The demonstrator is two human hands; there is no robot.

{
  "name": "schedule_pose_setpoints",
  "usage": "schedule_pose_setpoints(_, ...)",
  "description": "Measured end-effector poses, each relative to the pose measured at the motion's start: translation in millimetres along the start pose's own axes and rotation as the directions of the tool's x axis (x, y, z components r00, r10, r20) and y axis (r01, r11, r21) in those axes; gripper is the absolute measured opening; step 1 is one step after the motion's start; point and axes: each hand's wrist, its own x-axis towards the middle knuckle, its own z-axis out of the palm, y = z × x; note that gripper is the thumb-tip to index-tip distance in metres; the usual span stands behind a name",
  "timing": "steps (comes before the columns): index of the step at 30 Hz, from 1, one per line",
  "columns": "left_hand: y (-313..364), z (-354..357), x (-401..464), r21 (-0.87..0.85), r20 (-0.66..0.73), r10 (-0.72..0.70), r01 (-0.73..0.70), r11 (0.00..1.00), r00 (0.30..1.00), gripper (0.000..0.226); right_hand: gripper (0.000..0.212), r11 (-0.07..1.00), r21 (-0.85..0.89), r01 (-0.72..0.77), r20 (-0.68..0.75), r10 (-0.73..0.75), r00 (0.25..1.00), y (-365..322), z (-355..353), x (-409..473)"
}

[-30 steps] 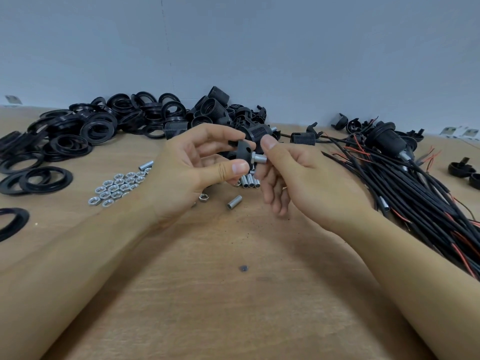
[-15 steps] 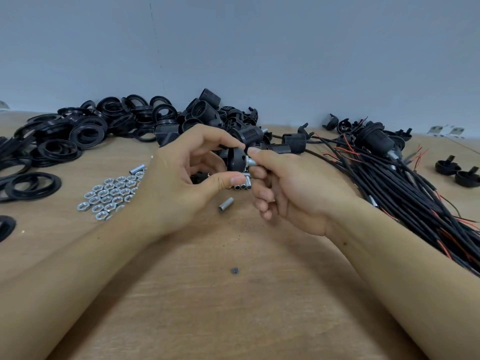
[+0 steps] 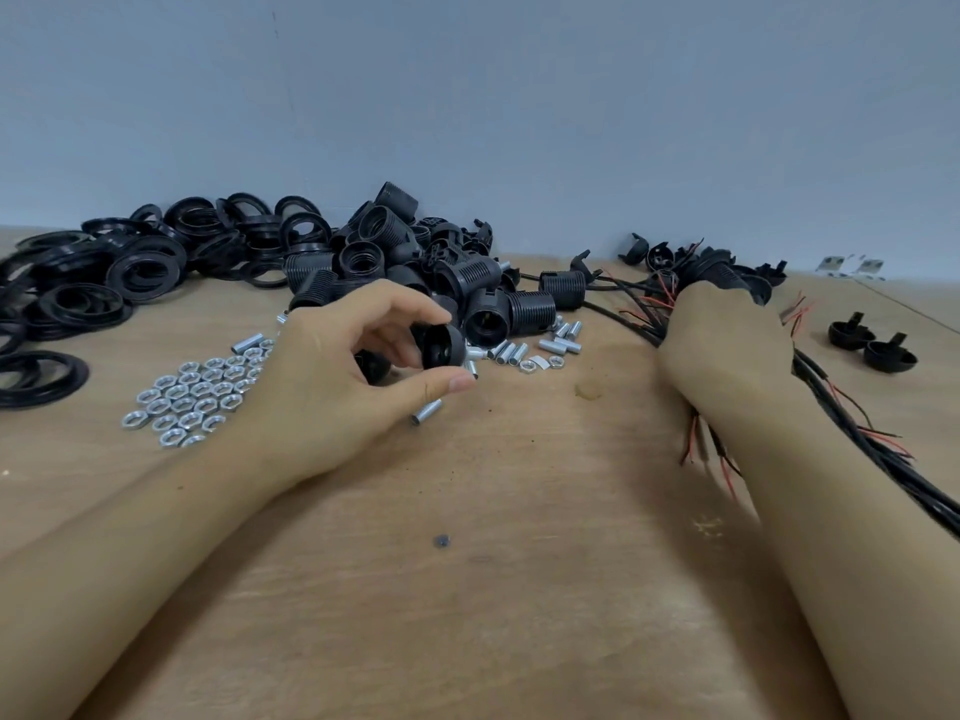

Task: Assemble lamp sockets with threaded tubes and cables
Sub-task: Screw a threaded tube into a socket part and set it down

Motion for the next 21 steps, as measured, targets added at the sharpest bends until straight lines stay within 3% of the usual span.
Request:
schedule_pose_setpoints(1, 0, 0, 1, -0.009, -0.007, 0.000, 0.000, 1.000, 1.000, 0.044, 0.004, 1.000, -0.009, 0.020, -0.007, -0.020, 1.000, 1, -2, 0)
schedule_pose_setpoints(4, 2, -1, 1, -0.012, -0.018, -0.006, 0.006, 1.000, 1.000, 0.043, 0.023, 0.999, 0.021, 0.050, 0.004, -0.050, 0.999, 3, -2, 4)
schedule_pose_setpoints(7, 1, 0, 1, -0.003, -0.017, -0.006, 0.006, 1.000, 1.000, 0.043, 0.010, 0.973, 0.221, 0.070, -0.041, -0.062, 0.997, 2, -8, 8)
schedule_pose_setpoints(9, 1, 0, 2, -0.151, -0.039, -0.107, 0.100, 0.983, 0.993, 0.045, 0.015, 0.898, 0.417, 0.143, -0.152, -0.086, 0.985, -4, -16, 7)
schedule_pose_setpoints(11, 2, -1, 4, -0.330, -0.054, -0.213, 0.184, 0.926, 0.976, 0.043, 0.020, 0.720, 0.647, 0.251, -0.277, -0.085, 0.957, -14, -27, 1)
schedule_pose_setpoints(13, 4, -4, 7, -0.429, -0.054, -0.261, 0.214, 0.878, 0.964, 0.039, 0.028, 0.421, 0.849, 0.319, -0.341, -0.025, 0.940, -21, -40, -3)
schedule_pose_setpoints(15, 6, -7, 9, -0.567, -0.011, -0.304, 0.245, 0.787, 0.953, 0.034, 0.024, 0.084, 0.939, 0.333, -0.339, 0.076, 0.938, -21, -51, -5)
schedule_pose_setpoints(17, 7, -8, 10, -0.667, 0.057, -0.353, 0.299, 0.683, 0.934, 0.028, 0.018, -0.182, 0.943, 0.279, -0.254, 0.151, 0.955, -18, -58, -6)
schedule_pose_setpoints(19, 9, -7, 11, -0.679, 0.125, -0.398, 0.370, 0.634, 0.909, 0.029, 0.014, -0.331, 0.922, 0.204, -0.155, 0.167, 0.974, -17, -59, -8)
schedule_pose_setpoints(21, 10, -6, 12, -0.659, 0.193, -0.418, 0.432, 0.615, 0.888, 0.033, 0.013, -0.387, 0.913, 0.131, -0.075, 0.157, 0.985, -18, -55, -9)
